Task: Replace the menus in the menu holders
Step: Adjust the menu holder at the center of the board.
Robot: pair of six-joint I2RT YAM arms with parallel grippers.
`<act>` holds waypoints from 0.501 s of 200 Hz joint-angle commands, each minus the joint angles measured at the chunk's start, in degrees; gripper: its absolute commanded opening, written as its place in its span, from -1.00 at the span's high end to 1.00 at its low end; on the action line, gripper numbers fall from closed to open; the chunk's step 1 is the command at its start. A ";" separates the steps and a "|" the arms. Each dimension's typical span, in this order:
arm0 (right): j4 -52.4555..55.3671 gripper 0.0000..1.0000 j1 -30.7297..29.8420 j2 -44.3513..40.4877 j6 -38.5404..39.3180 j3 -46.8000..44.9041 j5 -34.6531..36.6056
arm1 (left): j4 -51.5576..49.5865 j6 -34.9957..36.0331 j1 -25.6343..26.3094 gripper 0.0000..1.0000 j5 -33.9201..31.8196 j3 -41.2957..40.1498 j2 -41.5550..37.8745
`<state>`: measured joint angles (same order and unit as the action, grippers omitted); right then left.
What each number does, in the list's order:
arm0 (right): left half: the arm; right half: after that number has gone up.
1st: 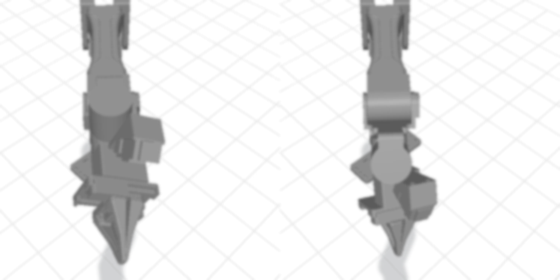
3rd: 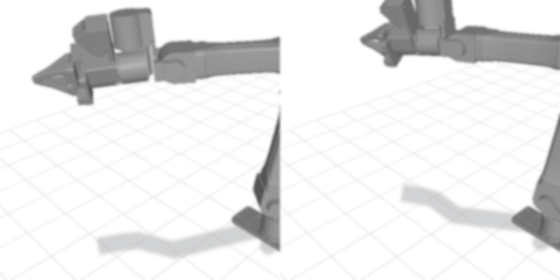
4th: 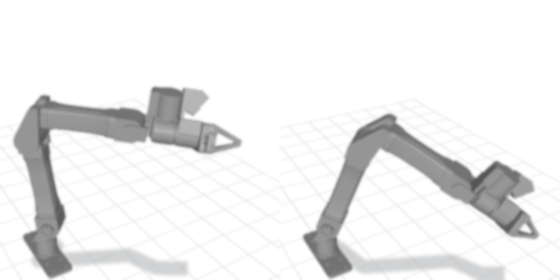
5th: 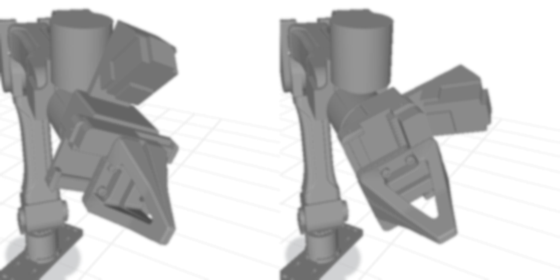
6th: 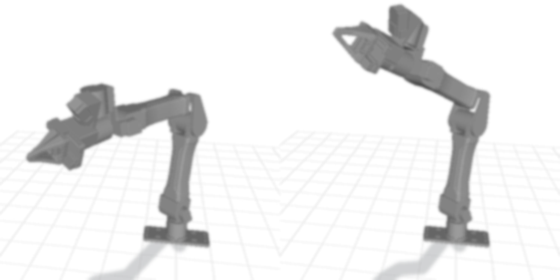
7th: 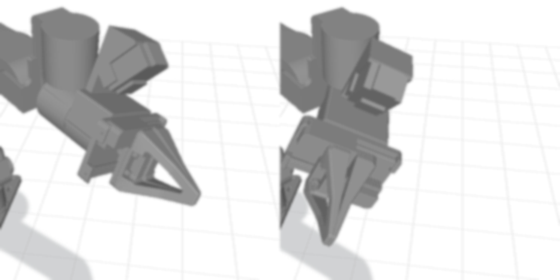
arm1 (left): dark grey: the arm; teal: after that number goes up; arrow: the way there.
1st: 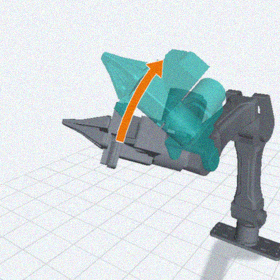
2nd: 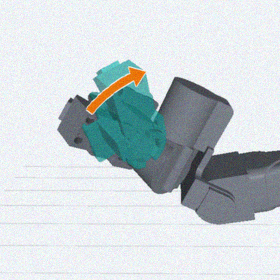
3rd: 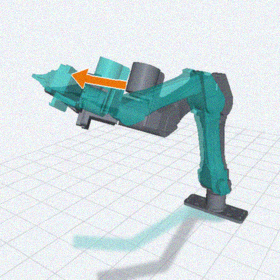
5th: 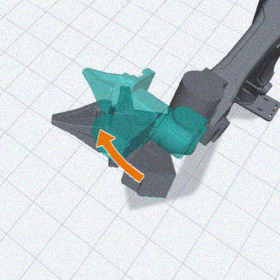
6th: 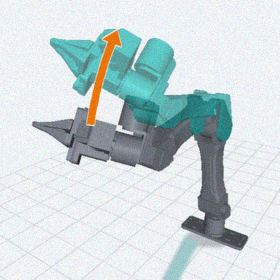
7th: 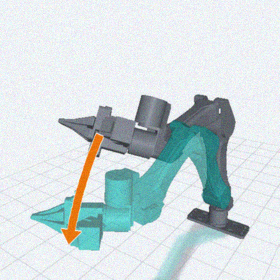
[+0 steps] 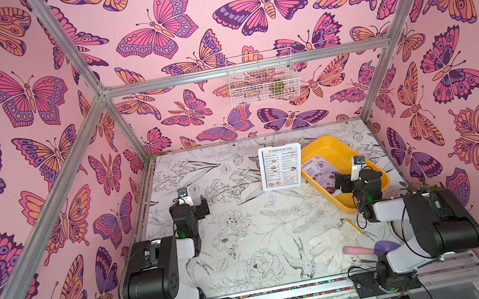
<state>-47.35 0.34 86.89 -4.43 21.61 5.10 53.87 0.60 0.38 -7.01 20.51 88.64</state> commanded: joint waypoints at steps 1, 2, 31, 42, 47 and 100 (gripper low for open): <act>0.46 -0.98 -0.25 -0.77 0.65 1.25 0.57 | -0.41 0.39 -0.21 -0.98 1.33 0.18 0.37; 0.48 -0.98 -0.25 -0.76 0.65 1.25 0.59 | -0.42 0.38 -0.16 -0.98 1.31 0.21 0.38; 0.65 -0.98 -0.32 -0.66 0.65 1.25 0.56 | -0.52 0.84 0.04 -0.98 1.82 0.14 0.23; 0.59 -0.98 -0.25 -0.67 0.65 1.25 0.54 | -0.52 0.85 0.01 -0.98 1.82 0.21 0.22; 0.58 -0.98 -0.25 -0.67 0.67 1.25 0.59 | -0.52 0.75 -0.01 -0.98 1.90 0.23 0.22; 0.60 -0.98 -0.29 -0.67 0.65 1.25 0.56 | -1.52 0.11 -0.89 -0.98 3.85 0.62 0.19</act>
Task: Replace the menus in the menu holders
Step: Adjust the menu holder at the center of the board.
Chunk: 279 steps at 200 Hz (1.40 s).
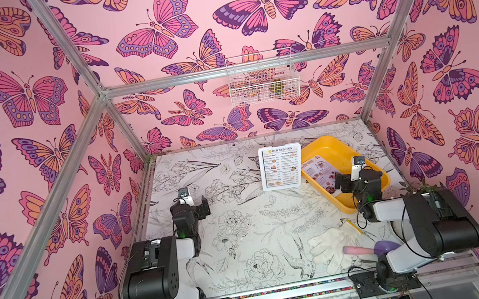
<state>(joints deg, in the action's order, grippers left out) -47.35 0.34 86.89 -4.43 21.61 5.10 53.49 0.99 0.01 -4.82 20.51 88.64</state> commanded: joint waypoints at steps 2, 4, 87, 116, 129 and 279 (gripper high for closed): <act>0.66 -0.98 -0.26 -0.67 0.67 1.25 0.53 | -1.25 -0.29 -0.58 -0.98 1.83 0.70 0.21; 0.61 -0.98 -0.25 -0.67 0.65 1.25 0.59 | -1.28 -0.36 -0.68 -0.98 1.92 0.74 0.19; 0.55 -0.99 -0.25 -0.84 0.64 1.16 0.58 | -0.94 -0.44 -0.99 -0.98 2.15 0.57 0.03; 16.79 -0.99 0.12 -10.12 -0.19 7.02 0.68 | -23.30 -4.04 -0.69 -0.99 -8.58 8.71 -8.41; 26.30 -1.00 0.34 -14.02 3.24 11.66 -6.00 | -33.29 -3.98 0.47 -0.99 -8.82 14.07 -11.81; 34.35 -0.90 -11.77 7.57 3.67 37.41 -42.89 | -70.91 -15.78 25.74 -0.99 -15.70 33.59 -9.00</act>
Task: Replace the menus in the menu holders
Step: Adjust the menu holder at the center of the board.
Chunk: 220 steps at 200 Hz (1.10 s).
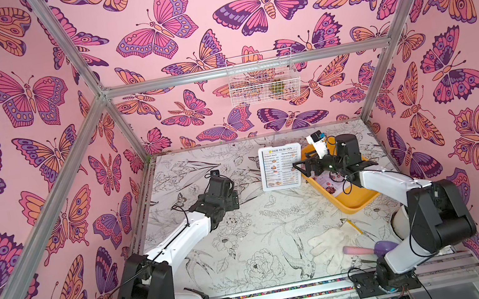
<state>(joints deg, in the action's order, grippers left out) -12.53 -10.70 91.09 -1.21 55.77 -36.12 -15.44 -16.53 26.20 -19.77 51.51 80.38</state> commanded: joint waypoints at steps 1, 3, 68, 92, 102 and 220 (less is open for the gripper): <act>-0.84 -0.90 -0.75 3.65 0.19 3.37 -1.67 | -1.97 1.76 -0.44 -0.99 -0.73 2.66 -0.79; -1.05 -0.90 -0.74 3.79 0.09 3.42 -1.72 | -2.05 1.90 -0.49 -0.99 -0.71 2.71 -0.65; -5.76 -0.82 -1.99 8.36 -3.78 5.72 -4.98 | -2.69 4.79 -1.14 -0.99 -2.81 5.70 0.03; -5.23 -0.78 -3.68 5.99 -3.62 3.20 -4.41 | -5.17 4.41 -1.15 -0.99 -0.44 7.79 1.30; -5.39 -0.78 -4.58 4.53 -3.77 1.69 -3.76 | -6.62 3.92 -1.15 -0.99 0.30 9.02 2.11; 19.51 -0.77 -6.67 -14.52 0.70 -1.72 9.99 | -10.31 1.55 -1.97 -0.99 3.51 14.00 6.36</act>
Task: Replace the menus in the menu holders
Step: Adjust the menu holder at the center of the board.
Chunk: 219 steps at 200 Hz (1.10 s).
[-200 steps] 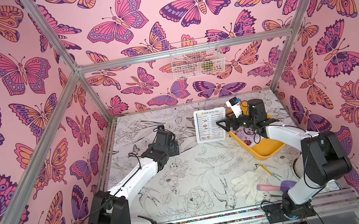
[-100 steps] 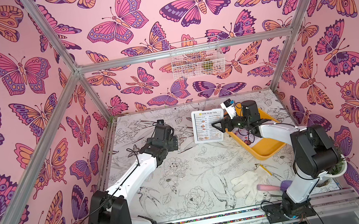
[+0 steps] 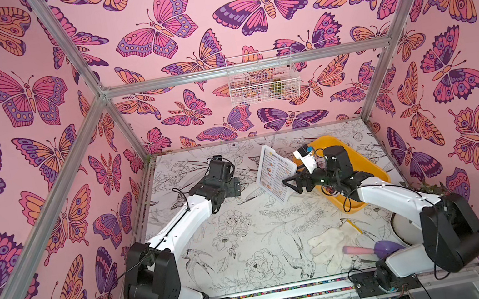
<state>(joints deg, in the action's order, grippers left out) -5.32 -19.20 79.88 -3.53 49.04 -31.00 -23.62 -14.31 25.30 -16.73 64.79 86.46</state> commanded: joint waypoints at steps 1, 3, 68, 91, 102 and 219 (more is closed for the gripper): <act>12.72 -0.77 1.81 -3.44 3.10 5.37 5.02 | -2.14 -0.75 -1.10 -0.99 0.47 0.65 0.24; 13.52 -0.76 1.85 -3.71 3.16 5.76 5.50 | -2.09 -0.82 -1.21 -0.99 0.52 0.61 0.17; 28.59 -0.07 -2.96 5.02 1.18 29.21 11.01 | -2.19 -2.44 -5.21 -0.99 0.11 0.03 -0.32; 31.35 0.17 -3.65 9.74 1.78 35.38 11.95 | -2.59 -2.63 -5.17 -0.99 0.06 -0.86 -2.19; 32.33 0.17 -3.89 12.51 2.19 37.31 12.24 | -2.51 -2.81 -5.17 -0.99 0.75 -1.50 -3.05; 33.21 0.38 -6.37 21.01 2.96 43.07 12.63 | -2.93 -3.56 -4.82 -0.99 4.07 -3.01 -5.10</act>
<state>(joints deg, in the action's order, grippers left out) 27.66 -25.02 99.59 -1.04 89.78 -18.65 -25.52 -17.26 20.27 -13.58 62.67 82.83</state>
